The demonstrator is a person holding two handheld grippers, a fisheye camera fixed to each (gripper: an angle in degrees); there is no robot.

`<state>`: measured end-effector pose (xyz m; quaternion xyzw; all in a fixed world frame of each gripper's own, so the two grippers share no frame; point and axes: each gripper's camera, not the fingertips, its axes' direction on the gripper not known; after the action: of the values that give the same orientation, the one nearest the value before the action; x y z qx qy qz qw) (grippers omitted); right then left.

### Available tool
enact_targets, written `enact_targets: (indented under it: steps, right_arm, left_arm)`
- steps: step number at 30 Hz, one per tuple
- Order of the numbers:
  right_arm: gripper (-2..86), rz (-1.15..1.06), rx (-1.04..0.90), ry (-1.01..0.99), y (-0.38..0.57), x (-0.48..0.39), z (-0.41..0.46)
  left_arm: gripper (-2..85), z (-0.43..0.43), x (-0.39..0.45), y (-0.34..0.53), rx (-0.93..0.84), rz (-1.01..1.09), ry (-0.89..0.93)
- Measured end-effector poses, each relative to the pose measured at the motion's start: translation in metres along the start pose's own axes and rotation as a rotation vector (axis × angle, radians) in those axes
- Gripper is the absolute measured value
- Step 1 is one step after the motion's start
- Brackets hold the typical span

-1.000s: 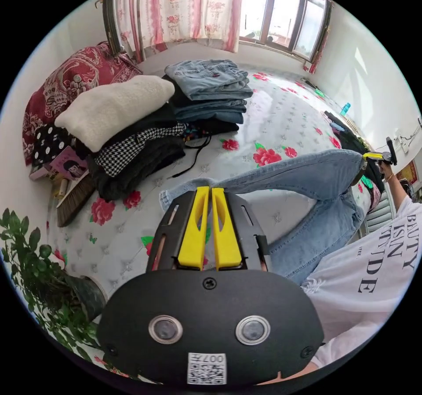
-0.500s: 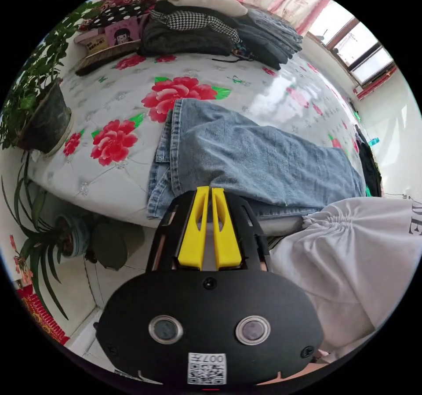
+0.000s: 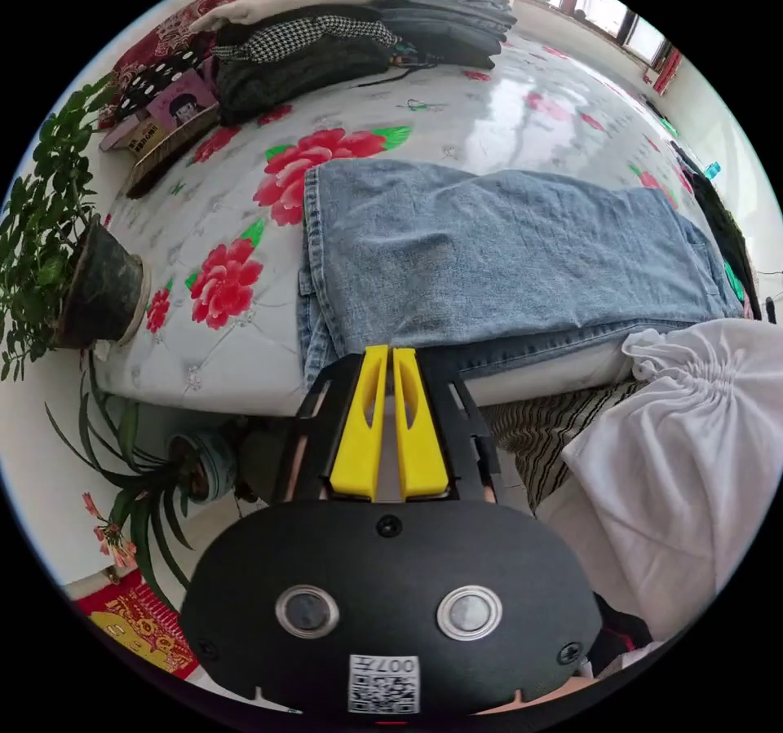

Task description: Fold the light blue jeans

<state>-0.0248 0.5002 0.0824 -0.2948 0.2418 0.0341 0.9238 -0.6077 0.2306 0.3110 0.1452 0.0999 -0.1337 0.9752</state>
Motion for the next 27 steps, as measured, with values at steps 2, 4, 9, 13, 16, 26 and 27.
enact_targets:
  steps: [2, 4, 9, 13, 16, 26, 27]
  right_arm:
    - [-0.3, -0.016, 0.068, -0.025, 0.002, 0.002, -0.034]
    - [-0.3, -0.017, 0.094, -0.025, 0.003, 0.002, -0.049]
    - [-0.2, 0.013, -0.019, -0.004, -0.006, 0.005, -0.02]
    - [-0.2, -0.004, -0.029, 0.001, -0.016, -0.004, -0.037]
    - [-0.1, -0.074, -0.04, 0.066, -0.02, -0.019, -0.052]
    - [2.9, -0.049, 0.062, -0.047, 0.004, -0.017, -0.133]
    - [3.0, -0.044, 0.081, -0.031, 0.006, -0.016, -0.141]
  left_arm:
    - [-0.9, -0.028, 0.005, 0.006, 0.084, 0.02, -0.024]
    - [-0.9, -0.043, 0.014, 0.015, 0.11, 0.065, -0.081]
    - [-0.9, 0.019, 0.021, 0.053, -0.145, 0.072, -0.076]
    - [-0.8, -0.003, 0.019, 0.056, -0.104, -0.024, -0.12]
    - [-0.1, -0.019, 0.016, 0.062, -0.042, -0.042, -0.116]
    - [4.6, -0.048, -0.043, 0.145, -0.004, -0.44, 0.133]
    - [4.6, -0.053, -0.041, 0.15, 0.001, -0.45, 0.1]
